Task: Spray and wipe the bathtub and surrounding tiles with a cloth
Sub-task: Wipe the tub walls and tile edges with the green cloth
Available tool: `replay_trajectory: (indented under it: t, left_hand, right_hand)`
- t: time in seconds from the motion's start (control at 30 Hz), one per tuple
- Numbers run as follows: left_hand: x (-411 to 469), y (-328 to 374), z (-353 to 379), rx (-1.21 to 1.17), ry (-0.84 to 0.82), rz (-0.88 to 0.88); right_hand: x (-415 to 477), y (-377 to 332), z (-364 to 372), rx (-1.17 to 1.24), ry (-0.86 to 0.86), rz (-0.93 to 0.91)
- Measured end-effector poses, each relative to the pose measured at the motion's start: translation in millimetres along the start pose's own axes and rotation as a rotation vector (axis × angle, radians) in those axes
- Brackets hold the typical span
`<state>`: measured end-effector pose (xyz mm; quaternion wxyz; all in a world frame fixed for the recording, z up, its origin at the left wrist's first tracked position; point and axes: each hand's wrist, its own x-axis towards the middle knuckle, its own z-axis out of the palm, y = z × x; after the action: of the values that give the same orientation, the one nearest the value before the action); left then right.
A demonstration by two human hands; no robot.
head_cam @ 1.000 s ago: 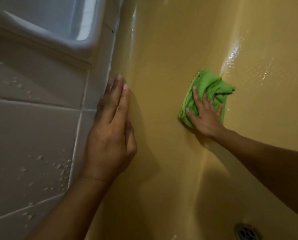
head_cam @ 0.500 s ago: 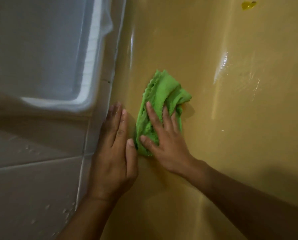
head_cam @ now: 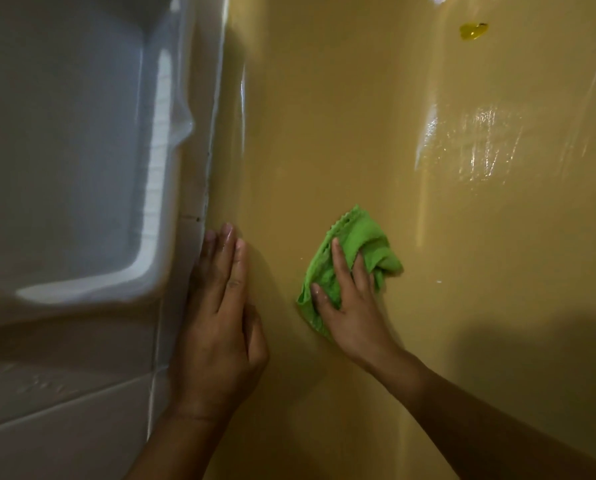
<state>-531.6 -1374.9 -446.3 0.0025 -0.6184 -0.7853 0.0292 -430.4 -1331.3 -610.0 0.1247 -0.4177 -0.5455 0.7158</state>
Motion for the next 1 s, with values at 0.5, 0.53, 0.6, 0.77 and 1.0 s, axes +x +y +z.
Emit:
replay_trajectory:
  t: [0.5, 0.53, 0.6, 0.77, 1.0]
  left_hand:
    - [27.2, 2.3, -2.0, -0.005, -0.011, 0.035]
    - [30.0, 2.6, -1.7, 0.009, -0.007, 0.037]
    - [35.6, 3.6, -0.9, 0.030, 0.007, 0.037]
    - [46.8, 2.4, -0.1, 0.040, 0.012, 0.029]
    - [56.6, 4.5, -0.7, 0.019, 0.008, 0.011]
  right_hand:
    - [31.6, -37.8, -38.3, -0.225, -0.111, -0.340]
    - [34.0, -27.8, -39.3, -0.241, -0.124, -0.323]
    - [39.1, -8.8, -41.3, -0.232, -0.135, -0.252]
    - [63.3, 13.9, -54.9, -0.136, -0.100, -0.084]
    - [101.3, -31.9, -71.3, 0.000, -0.017, 0.038]
